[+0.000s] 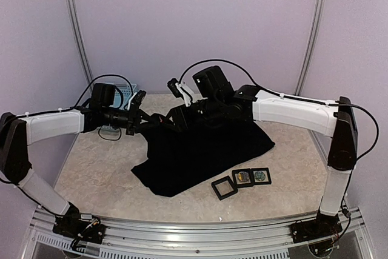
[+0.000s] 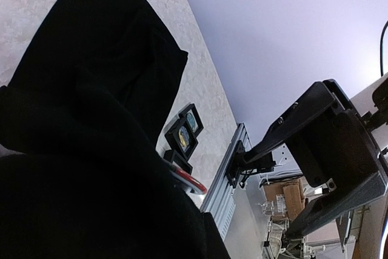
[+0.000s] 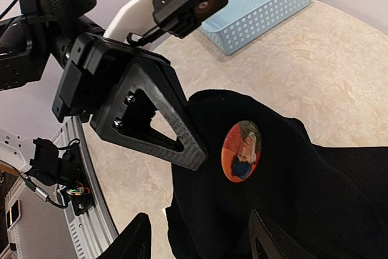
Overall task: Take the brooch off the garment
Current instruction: Pick up the brooch from the crumpled clothing.
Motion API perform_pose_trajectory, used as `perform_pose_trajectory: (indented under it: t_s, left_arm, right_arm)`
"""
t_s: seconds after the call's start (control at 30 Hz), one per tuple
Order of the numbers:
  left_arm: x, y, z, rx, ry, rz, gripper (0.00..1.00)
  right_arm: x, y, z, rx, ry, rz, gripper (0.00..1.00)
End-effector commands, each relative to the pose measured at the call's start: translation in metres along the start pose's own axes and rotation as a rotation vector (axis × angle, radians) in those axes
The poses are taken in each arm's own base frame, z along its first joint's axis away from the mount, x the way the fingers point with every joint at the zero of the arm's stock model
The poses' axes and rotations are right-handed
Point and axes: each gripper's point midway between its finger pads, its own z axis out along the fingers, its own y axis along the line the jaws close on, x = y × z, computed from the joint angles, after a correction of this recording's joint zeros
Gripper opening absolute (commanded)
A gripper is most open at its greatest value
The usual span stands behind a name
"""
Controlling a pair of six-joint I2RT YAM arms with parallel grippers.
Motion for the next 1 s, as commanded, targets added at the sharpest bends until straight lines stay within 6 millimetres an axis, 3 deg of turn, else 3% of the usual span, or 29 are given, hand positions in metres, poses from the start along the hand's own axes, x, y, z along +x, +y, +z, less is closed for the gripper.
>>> perform_pose_trajectory:
  t_s: [0.0, 0.1, 0.3, 0.7, 0.97]
  left_arm:
    - [0.001, -0.023, 0.006, 0.048, 0.042, 0.048, 0.00]
    - [0.001, -0.027, 0.010, 0.053, 0.049, 0.058, 0.00]
    - [0.000, -0.032, 0.014, 0.065, 0.064, 0.041, 0.00]
    - [-0.008, -0.025, 0.023, 0.049, 0.091, -0.034, 0.00]
    - [-0.008, -0.027, 0.023, 0.055, 0.093, -0.038, 0.00]
  right_arm:
    - [-0.006, 0.015, 0.003, -0.107, -0.002, 0.032, 0.57]
    - [0.000, 0.005, 0.007, -0.058, 0.006, 0.039, 0.56]
    - [-0.003, -0.035, -0.002, 0.194, -0.025, -0.027, 0.49]
    - [0.006, -0.032, 0.005, 0.321, 0.042, -0.156, 0.41]
    - [0.005, -0.026, 0.023, 0.344, 0.071, -0.215, 0.34]
